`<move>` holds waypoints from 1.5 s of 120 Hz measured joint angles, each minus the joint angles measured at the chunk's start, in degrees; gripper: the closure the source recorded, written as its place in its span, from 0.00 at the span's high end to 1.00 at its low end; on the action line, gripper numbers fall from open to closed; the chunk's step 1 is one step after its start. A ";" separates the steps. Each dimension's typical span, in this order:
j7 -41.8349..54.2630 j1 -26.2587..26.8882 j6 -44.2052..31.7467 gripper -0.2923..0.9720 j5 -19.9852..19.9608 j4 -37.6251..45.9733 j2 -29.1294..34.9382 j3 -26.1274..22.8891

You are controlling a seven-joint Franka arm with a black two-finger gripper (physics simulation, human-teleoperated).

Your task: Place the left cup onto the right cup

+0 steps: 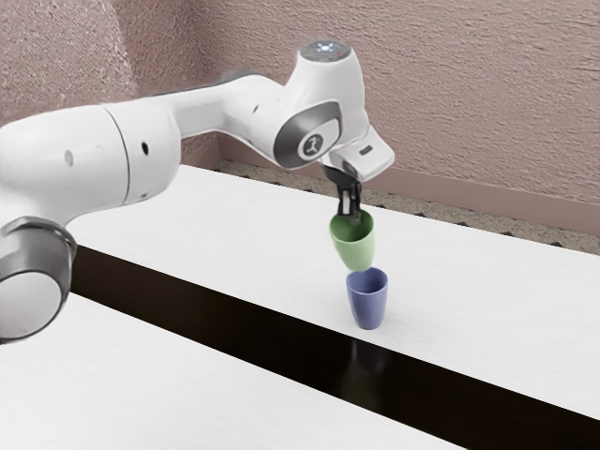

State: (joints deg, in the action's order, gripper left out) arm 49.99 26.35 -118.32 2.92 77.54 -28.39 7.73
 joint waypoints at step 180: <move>1.41 -0.17 0.46 0.15 -2.32 -0.85 -4.16 0.26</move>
State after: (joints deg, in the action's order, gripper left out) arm 51.40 26.18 -117.86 0.60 76.69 -32.55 7.99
